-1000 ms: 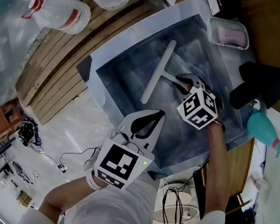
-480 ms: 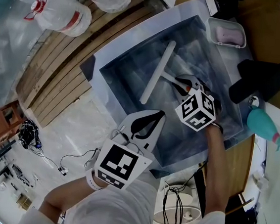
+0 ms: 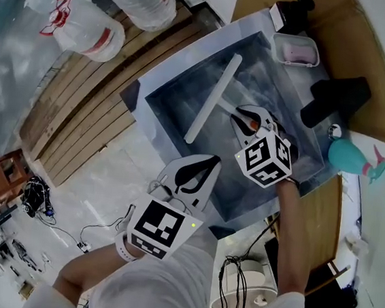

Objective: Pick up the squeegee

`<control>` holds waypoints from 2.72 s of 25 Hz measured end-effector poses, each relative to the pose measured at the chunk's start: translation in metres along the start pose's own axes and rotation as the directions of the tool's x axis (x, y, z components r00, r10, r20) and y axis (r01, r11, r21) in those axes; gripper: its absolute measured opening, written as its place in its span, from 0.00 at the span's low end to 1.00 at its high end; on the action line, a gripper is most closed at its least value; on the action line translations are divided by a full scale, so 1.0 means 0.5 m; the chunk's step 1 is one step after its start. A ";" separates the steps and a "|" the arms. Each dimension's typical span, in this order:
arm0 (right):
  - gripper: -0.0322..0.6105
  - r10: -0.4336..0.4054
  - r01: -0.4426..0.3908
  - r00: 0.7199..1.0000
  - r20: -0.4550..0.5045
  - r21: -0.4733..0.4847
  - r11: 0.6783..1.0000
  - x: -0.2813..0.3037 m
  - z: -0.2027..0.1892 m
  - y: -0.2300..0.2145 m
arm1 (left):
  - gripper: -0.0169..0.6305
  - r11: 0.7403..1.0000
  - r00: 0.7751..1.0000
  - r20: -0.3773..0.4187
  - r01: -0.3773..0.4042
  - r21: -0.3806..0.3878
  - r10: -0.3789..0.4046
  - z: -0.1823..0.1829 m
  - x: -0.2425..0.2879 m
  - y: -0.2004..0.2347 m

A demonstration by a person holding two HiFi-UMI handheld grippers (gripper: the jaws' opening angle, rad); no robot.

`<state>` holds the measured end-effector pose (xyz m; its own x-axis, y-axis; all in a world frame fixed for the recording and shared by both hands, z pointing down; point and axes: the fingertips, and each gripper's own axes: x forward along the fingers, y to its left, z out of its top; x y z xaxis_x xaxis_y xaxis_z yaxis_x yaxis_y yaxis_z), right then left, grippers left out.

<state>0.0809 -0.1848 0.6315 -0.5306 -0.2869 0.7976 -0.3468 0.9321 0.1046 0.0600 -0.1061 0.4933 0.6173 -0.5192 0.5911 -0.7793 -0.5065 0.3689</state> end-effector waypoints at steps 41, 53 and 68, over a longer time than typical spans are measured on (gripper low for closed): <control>0.15 -0.787 0.555 0.592 0.175 0.619 0.555 -0.697 0.338 0.182 | 0.02 0.973 0.955 0.246 0.115 0.200 -0.163 0.171 -0.427 -0.114; 0.15 -0.891 0.612 0.448 0.070 0.702 0.363 -0.758 0.310 0.277 | 0.02 0.972 0.947 0.279 0.104 0.212 -0.162 0.151 -0.483 -0.093; 0.15 -0.911 0.596 0.410 0.040 0.744 0.302 -0.773 0.269 0.318 | 0.02 0.969 0.948 0.284 0.078 0.233 -0.145 0.130 -0.501 -0.101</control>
<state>0.1271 0.0446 0.2599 0.0669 -0.9758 0.2081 -0.9964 -0.0543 0.0653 -0.0486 0.0049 0.2799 0.7286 -0.6145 0.3026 -0.6820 -0.6920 0.2369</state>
